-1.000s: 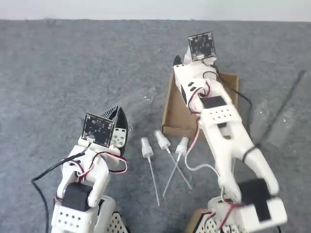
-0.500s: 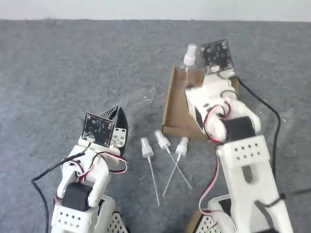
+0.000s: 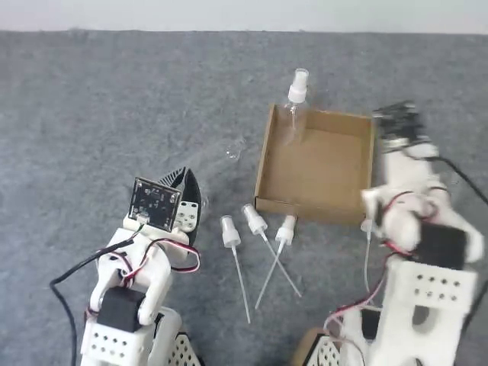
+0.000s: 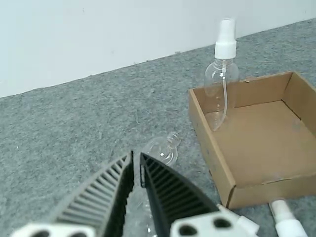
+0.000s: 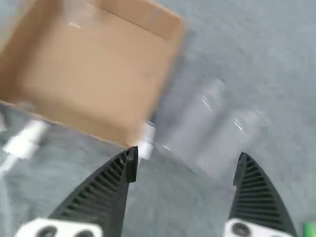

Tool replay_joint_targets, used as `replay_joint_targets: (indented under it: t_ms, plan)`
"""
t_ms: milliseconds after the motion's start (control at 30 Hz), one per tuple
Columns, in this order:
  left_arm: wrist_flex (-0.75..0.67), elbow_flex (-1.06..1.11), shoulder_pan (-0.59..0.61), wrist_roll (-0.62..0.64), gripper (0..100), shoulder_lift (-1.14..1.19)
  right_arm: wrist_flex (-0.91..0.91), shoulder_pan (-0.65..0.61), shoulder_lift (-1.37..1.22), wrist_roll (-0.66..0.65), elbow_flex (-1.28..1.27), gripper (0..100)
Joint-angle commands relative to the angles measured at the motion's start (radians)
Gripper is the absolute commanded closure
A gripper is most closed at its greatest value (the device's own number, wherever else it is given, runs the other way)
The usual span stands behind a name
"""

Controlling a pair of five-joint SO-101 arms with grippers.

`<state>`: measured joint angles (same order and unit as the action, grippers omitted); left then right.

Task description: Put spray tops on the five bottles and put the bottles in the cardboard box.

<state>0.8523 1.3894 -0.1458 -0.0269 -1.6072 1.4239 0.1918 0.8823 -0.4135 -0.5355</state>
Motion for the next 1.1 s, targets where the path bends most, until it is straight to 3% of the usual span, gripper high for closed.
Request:
replay_joint_targets:
  t_ms: [0,200,367,533,933,1067]
  plan:
    - [-0.029,-0.004,0.005,-0.005,99,0.018,-0.007,0.191,-0.105,-0.058,0.044,73.4]
    - [-0.029,-0.002,0.005,-0.005,99,0.018,-0.170,0.344,-0.366,-0.055,0.044,73.4]
    - [-0.029,-0.002,0.005,-0.005,99,0.018,-0.315,0.375,-0.572,-0.051,0.046,73.6]
    - [-0.029,-0.002,0.005,-0.005,99,0.018,-0.472,0.384,-0.734,0.043,0.052,73.8]
    - [-0.029,-0.002,0.005,-0.005,99,0.018,-0.493,0.390,-1.118,0.097,0.259,74.2]
    - [-0.029,-0.002,0.005,-0.005,99,0.026,-0.493,0.415,-1.175,0.087,0.292,84.0]
